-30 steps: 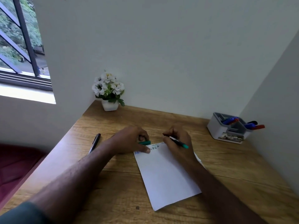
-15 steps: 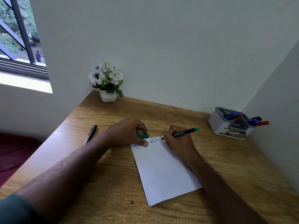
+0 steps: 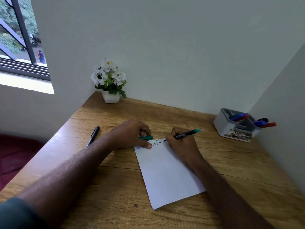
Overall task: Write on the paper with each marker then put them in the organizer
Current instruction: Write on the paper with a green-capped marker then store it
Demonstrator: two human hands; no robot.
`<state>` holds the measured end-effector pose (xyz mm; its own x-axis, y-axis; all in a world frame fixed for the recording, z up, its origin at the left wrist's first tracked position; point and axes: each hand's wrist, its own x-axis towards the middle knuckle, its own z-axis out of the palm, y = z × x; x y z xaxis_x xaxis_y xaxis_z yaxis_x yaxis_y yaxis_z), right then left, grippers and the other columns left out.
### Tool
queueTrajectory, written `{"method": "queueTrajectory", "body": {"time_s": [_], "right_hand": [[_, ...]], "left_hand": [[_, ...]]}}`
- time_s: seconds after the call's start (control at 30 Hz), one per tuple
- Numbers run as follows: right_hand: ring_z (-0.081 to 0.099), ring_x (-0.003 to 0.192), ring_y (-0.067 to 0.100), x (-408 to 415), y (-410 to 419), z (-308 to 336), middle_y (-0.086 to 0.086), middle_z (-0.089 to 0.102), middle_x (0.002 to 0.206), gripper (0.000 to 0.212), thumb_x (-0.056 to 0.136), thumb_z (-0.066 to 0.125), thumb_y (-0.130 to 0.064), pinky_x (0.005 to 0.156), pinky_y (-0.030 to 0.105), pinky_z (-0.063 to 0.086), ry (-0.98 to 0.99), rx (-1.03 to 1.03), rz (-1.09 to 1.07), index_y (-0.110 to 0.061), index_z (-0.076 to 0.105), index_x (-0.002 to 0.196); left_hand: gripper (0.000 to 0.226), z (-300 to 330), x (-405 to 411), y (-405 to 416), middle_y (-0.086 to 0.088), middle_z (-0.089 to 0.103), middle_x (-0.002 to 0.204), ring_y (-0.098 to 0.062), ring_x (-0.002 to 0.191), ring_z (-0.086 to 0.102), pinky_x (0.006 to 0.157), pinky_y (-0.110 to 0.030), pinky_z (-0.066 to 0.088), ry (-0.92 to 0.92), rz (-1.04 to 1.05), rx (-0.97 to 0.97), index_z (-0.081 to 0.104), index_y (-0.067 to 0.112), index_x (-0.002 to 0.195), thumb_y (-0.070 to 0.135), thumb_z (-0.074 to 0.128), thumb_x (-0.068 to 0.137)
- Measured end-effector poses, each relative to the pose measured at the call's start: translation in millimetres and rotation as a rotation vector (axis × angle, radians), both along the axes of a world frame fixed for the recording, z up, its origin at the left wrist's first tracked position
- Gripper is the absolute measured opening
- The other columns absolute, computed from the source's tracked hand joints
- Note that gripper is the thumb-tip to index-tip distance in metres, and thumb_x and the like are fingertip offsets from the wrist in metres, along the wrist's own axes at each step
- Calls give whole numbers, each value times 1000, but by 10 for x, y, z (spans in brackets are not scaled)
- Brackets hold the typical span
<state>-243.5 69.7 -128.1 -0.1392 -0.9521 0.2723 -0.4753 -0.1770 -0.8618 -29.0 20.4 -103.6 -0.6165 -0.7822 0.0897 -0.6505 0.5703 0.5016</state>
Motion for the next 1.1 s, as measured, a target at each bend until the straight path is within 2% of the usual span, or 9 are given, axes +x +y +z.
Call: {"method": "queueTrajectory", "body": {"time_s": [0.27, 0.5, 0.63, 0.73, 0.87, 0.97, 1.1], "right_hand": [[33, 49, 2, -3, 16, 9, -11, 40, 49, 39, 79, 64, 1, 48, 17, 29, -15, -10, -15, -17, 41, 53], [38, 47, 1, 6, 21, 12, -11, 44, 49, 40, 79, 63, 3, 48, 14, 31, -22, -25, -11, -18, 44, 52], [33, 47, 2, 10, 6, 5, -11, 39, 48, 40, 78, 63, 2, 47, 15, 28, 0, -41, -19, -18, 40, 52], [31, 47, 3, -2, 6, -5, -9, 38, 48, 40, 78, 63, 2, 46, 16, 27, -14, -32, -26, -18, 40, 52], [32, 49, 3, 3, -4, -14, -9, 39, 49, 39, 79, 63, 0, 47, 16, 28, -2, -26, -23, -18, 41, 52], [33, 50, 5, -14, -13, -14, -7, 40, 50, 38, 78, 63, 0, 48, 18, 28, 1, -30, -29, -18, 40, 53], [30, 49, 3, -12, -5, -18, -14, 36, 47, 41, 78, 62, 1, 47, 19, 27, 0, -27, -19, -19, 37, 52]], "left_hand": [[45, -10, 8, -5, 12, 62, 111, -1, 93, 51, 69, -17, 39, -5, 3, 9, 65, 28, 119, 46, 76, 79], [45, -19, 6, -6, 14, 60, 104, -3, 91, 52, 69, -19, 42, 3, 4, -2, 65, 28, 117, 47, 76, 78], [46, -19, 6, -10, 14, 59, 104, 0, 88, 50, 67, -18, 38, 1, 7, -6, 66, 28, 117, 47, 77, 77], [46, -18, 5, -7, 12, 62, 109, -2, 93, 52, 71, -19, 43, 5, 2, 2, 66, 27, 118, 47, 77, 78], [47, -10, 4, -2, 11, 63, 110, -5, 96, 54, 82, -28, 53, 7, 10, 15, 66, 27, 118, 47, 77, 77], [46, -5, 1, 4, 12, 63, 107, -4, 94, 54, 81, -29, 53, 5, 10, 12, 66, 28, 117, 47, 77, 76], [45, -1, 5, 8, 11, 62, 105, -4, 93, 53, 82, -32, 54, 2, 14, 6, 66, 28, 117, 47, 77, 77]]}}
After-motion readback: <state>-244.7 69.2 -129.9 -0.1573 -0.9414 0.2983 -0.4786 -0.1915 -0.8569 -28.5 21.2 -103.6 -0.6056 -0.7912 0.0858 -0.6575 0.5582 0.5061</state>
